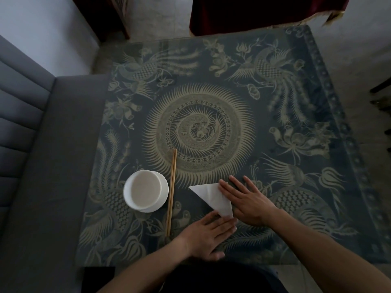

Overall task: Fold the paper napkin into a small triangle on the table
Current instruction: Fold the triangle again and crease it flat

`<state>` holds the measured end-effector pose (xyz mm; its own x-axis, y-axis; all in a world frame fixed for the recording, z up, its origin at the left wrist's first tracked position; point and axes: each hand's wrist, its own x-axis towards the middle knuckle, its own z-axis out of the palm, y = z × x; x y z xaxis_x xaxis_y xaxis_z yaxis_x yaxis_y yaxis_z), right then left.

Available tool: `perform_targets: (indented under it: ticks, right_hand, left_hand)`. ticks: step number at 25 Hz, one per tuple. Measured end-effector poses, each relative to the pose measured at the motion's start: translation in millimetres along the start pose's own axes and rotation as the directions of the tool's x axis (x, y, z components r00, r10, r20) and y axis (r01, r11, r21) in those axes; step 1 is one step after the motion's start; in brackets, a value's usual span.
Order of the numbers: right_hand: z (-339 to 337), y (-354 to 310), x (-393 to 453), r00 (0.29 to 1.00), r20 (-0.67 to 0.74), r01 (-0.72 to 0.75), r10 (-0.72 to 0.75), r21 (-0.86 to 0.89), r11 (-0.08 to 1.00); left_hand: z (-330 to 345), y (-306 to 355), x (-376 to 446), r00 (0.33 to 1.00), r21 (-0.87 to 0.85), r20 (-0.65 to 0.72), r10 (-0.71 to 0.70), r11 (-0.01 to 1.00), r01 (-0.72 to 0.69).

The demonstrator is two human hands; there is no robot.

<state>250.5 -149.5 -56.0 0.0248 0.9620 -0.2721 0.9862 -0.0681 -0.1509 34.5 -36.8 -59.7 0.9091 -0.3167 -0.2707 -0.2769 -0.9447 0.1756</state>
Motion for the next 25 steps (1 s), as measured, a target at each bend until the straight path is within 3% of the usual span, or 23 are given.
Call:
perform_targets:
  ticks: [3,7,10,16,18,21,25]
  right_hand:
    - [0.3,0.6,-0.5,1.000,0.008,0.002,-0.002,0.013,1.000]
    - [-0.4,1.8,-0.9,1.000,0.027,-0.010,0.009,0.046,0.999]
    - [-0.6,-1.4,-1.9,0.999,0.011,-0.043,0.042,0.062,0.997]
    - [1.5,-11.1,-2.3,0.996,-0.014,-0.092,0.092,0.046,0.995]
    - [0.9,-14.3,-4.7,0.991,-0.043,-0.120,0.123,0.069,0.990]
    - [1.6,-30.1,-9.7,0.973,-0.087,-0.203,0.214,0.121,0.972]
    - [16.6,-59.6,-13.8,0.959,-0.111,-0.243,0.262,0.155,0.958]
  left_hand:
    - [-6.2,-6.4,-2.7,0.997,-0.012,-0.054,0.058,0.998,-0.059]
    - [-14.5,-6.5,-6.1,0.961,-0.209,-0.140,-0.239,0.956,0.207]
    - [-10.1,4.3,-7.7,0.901,-0.263,-0.088,-0.425,0.882,0.391]
    - [-1.8,8.4,-20.0,0.940,-0.178,-0.041,-0.339,0.928,0.327]
    - [-8.9,3.2,-18.1,0.909,-0.194,-0.079,-0.410,0.900,0.390]
    - [-25.6,-1.7,5.5,0.801,-0.292,-0.118,-0.587,0.792,0.537]
    - [-27.0,-6.0,28.7,0.782,-0.329,-0.072,-0.619,0.755,0.567]
